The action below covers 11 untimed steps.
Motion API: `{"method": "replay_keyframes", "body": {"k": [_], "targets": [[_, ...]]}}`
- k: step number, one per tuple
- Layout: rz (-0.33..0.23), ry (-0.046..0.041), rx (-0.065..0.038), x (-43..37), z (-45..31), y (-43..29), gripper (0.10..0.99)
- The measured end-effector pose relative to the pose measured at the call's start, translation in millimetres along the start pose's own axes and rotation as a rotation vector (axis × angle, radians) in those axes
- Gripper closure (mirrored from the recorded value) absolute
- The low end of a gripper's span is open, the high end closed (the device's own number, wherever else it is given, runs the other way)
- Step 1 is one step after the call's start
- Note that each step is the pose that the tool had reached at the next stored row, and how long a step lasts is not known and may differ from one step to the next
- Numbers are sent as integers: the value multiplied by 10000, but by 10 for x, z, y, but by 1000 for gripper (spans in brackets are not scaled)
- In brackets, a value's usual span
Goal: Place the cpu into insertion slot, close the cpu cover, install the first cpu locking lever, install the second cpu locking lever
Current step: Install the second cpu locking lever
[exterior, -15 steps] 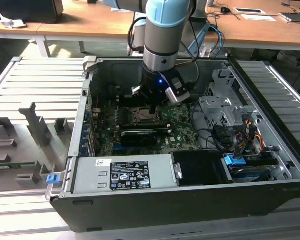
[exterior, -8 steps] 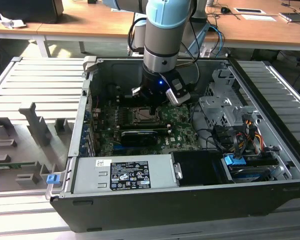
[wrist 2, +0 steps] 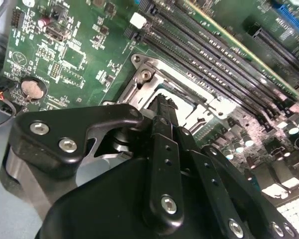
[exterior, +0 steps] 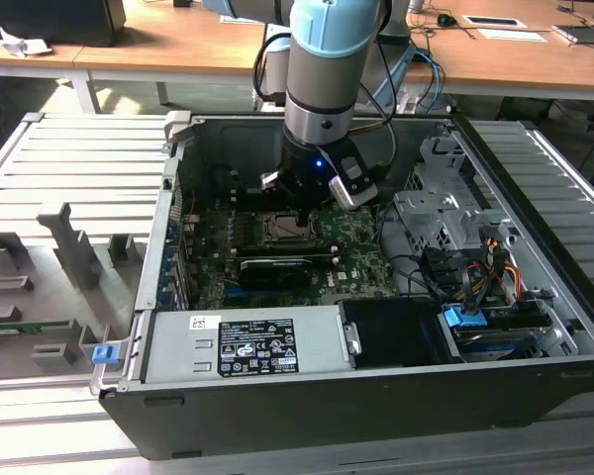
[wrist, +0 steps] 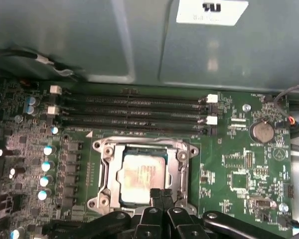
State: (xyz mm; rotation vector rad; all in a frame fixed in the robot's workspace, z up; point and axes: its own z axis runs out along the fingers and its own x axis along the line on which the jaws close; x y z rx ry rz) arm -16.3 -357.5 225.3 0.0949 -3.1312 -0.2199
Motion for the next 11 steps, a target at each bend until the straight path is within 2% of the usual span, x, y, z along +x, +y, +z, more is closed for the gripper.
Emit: {"method": "replay_keyframes", "body": {"k": [1, 6, 9, 11], "targets": [[1, 0, 2, 1, -43, -8, 980], [-1, -1, 0, 4, -68, -27, 980], [0, -1, -19, 13, -89, -174, 980], [0, -4, -57, 17, -96, -226, 980]]}}
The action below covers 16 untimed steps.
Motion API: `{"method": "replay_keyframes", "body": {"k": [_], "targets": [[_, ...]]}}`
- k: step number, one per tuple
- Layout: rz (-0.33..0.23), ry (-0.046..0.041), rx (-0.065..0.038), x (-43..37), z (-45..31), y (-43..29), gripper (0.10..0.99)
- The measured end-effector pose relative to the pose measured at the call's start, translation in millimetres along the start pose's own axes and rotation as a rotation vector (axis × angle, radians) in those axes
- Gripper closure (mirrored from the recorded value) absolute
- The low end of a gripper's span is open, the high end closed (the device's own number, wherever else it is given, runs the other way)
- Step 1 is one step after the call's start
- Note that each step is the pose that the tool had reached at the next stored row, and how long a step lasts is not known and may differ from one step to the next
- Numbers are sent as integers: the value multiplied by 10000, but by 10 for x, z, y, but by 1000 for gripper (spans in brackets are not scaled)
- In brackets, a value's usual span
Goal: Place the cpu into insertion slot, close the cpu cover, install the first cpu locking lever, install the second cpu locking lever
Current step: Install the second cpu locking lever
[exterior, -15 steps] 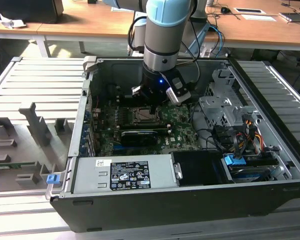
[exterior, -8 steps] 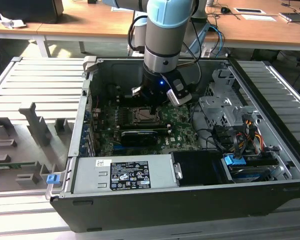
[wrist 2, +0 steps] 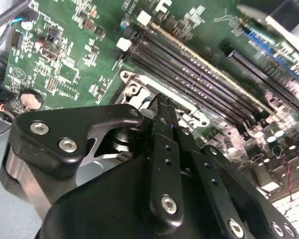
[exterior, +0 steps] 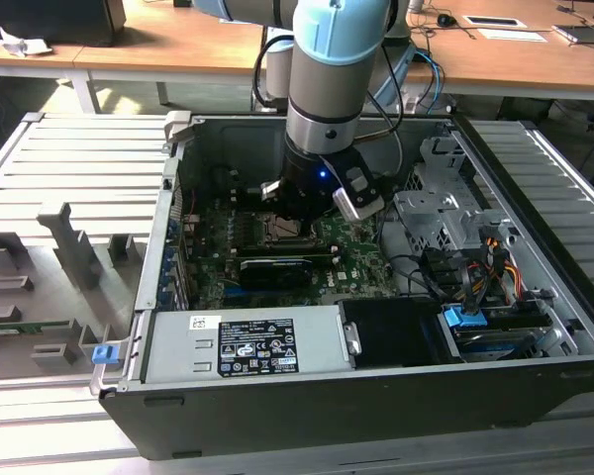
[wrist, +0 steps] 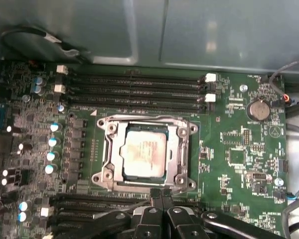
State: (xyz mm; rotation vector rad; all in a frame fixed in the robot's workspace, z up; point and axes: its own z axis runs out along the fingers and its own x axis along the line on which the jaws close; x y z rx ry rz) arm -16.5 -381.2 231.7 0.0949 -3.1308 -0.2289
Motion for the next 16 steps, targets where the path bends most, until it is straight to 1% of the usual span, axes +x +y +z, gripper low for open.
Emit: {"method": "replay_keyframes", "body": {"k": [3, 12, 14, 16], "targets": [[0, -3, -46, 1, -3, -22, 980], [1, -6, -92, 13, -14, -93, 980], [-1, -6, -109, 38, -15, -97, 980], [-1, -8, -131, 80, -15, -98, 980]]}}
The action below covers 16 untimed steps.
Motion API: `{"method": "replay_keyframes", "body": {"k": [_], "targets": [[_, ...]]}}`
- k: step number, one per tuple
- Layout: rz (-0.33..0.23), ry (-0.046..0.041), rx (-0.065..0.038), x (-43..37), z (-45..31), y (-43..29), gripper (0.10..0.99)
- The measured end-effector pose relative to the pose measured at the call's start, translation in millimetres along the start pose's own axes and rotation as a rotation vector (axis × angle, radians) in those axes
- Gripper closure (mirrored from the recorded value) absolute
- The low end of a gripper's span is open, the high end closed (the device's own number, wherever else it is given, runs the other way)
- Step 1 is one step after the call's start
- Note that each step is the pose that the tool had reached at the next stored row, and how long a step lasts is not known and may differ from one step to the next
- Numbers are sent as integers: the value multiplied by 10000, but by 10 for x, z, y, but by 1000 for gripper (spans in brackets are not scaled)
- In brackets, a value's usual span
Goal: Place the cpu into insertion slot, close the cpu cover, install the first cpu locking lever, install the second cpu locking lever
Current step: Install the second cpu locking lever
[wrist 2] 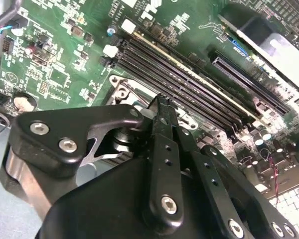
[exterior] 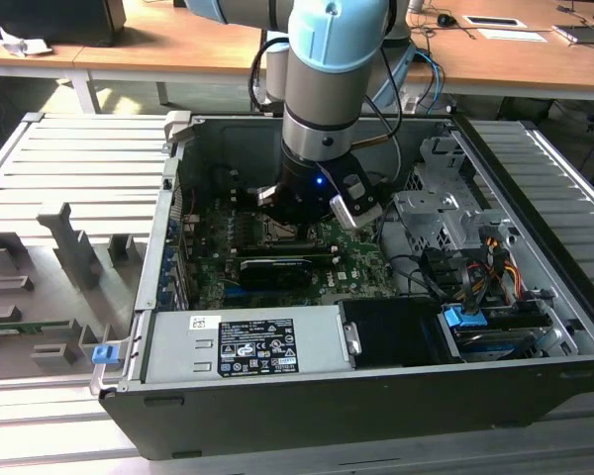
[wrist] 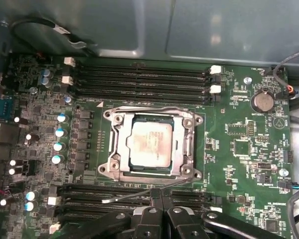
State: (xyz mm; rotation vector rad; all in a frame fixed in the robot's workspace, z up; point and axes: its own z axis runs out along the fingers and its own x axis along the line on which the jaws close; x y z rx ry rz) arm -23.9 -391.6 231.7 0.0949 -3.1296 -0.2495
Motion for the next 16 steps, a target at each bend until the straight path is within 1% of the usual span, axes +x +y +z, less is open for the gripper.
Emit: {"method": "replay_keyframes", "body": {"k": [2, 5, 7, 9, 10, 11, 13, 14, 16], "targets": [[0, -1, -17, 18, -2, -10, 980], [-1, -8, -132, 87, -2, -8, 980], [-1, -15, -248, 138, -2, -7, 980], [-4, -30, -507, 232, -2, -5, 980], [-2, -35, -578, 272, -2, -9, 980], [-3, -37, -609, 295, -1, -15, 980], [-15, -41, -720, 342, 13, -30, 980], [-25, -42, -753, 350, 25, -33, 980], [-38, -42, -815, 365, 72, -42, 980]]}}
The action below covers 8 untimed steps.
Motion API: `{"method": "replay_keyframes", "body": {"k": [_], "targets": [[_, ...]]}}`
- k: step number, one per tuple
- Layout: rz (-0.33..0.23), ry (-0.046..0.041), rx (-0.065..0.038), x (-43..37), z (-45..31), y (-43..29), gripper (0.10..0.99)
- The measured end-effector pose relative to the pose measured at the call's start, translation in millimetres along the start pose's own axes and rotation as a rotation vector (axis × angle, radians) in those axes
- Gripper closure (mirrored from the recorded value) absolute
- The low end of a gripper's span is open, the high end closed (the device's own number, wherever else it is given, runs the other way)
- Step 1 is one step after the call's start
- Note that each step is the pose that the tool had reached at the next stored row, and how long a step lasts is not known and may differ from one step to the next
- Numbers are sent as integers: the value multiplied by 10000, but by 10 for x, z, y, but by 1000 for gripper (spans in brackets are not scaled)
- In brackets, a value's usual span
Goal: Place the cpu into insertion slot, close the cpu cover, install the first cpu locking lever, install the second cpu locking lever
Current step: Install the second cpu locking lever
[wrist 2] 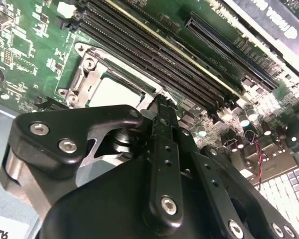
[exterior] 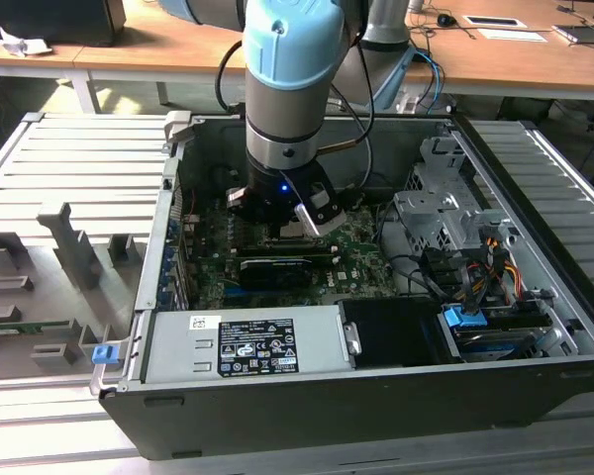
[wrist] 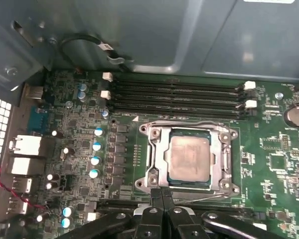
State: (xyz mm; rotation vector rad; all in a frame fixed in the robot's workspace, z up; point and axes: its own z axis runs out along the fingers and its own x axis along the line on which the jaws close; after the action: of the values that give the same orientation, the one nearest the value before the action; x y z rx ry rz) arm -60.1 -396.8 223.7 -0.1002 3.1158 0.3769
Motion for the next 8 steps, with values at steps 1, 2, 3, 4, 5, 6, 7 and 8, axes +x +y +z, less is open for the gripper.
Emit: {"method": "replay_keyframes", "body": {"k": [1, 2, 3, 4, 5, 6, 7, 8], "targets": [[-2, -2, -43, 9, 40, -12, 980], [-1, -2, -47, 9, 44, -13, 980], [-1, -3, -48, 9, 45, -14, 980], [-2, -3, -49, 11, 44, -20, 980], [-2, -3, -51, 18, 41, -31, 980], [-1, -4, -64, 25, 37, -47, 980], [-3, -4, -74, 27, 35, -55, 980], [-3, -5, -87, 29, 32, -64, 980]]}}
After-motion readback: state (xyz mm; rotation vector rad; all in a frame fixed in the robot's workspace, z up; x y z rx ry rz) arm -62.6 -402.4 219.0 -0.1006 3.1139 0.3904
